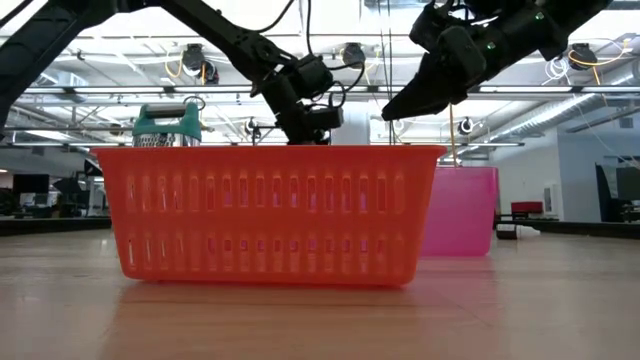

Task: Pick & Place Kitchen Items
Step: Put the yellow food coloring bottle into the red bin

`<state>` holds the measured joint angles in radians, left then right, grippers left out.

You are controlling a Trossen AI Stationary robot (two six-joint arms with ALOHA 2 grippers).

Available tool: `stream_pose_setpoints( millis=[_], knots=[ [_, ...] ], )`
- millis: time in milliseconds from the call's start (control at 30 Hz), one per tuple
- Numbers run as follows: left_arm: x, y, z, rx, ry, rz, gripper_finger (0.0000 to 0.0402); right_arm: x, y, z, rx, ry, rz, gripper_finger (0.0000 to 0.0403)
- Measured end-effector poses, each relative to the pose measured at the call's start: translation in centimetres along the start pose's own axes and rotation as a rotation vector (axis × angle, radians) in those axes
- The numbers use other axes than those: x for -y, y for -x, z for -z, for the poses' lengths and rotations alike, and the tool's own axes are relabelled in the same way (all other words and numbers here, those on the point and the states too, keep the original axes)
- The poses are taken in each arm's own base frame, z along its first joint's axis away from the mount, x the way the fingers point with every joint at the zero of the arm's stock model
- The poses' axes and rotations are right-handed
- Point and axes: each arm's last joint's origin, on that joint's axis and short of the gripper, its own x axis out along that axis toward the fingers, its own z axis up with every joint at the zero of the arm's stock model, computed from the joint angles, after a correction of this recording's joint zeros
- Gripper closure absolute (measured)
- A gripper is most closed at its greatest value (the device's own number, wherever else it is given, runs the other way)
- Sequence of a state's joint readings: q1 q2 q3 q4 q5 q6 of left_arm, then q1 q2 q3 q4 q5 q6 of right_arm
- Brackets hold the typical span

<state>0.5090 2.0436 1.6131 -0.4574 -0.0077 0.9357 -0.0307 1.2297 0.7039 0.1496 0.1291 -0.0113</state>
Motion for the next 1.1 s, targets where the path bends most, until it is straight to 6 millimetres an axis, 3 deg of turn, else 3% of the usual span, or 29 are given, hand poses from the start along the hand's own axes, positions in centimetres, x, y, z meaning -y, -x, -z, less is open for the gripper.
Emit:
stream_pose_setpoints(
  millis=[400,567,800,1100],
  knots=[
    [0.8,-3.2,1.3,-0.043,-0.011,0.050,0.0270,0.0,0.0,0.3,-0.002,0.001,0.000,0.0261],
    [0.5,-3.9,1.1,-0.060,0.008,0.079,0.0270,0.0,-0.1,1.1,0.011,-0.005,0.000,0.0261],
    [-1.9,-4.0,-0.7,-0.074,0.039,0.103,0.0271,0.0,-0.1,1.2,0.026,-0.007,0.002,0.0261],
    [-1.2,-5.2,-0.4,-0.143,0.004,0.202,0.0271,0.0,-0.1,1.3,0.019,0.004,0.001,0.0261]
  ],
)
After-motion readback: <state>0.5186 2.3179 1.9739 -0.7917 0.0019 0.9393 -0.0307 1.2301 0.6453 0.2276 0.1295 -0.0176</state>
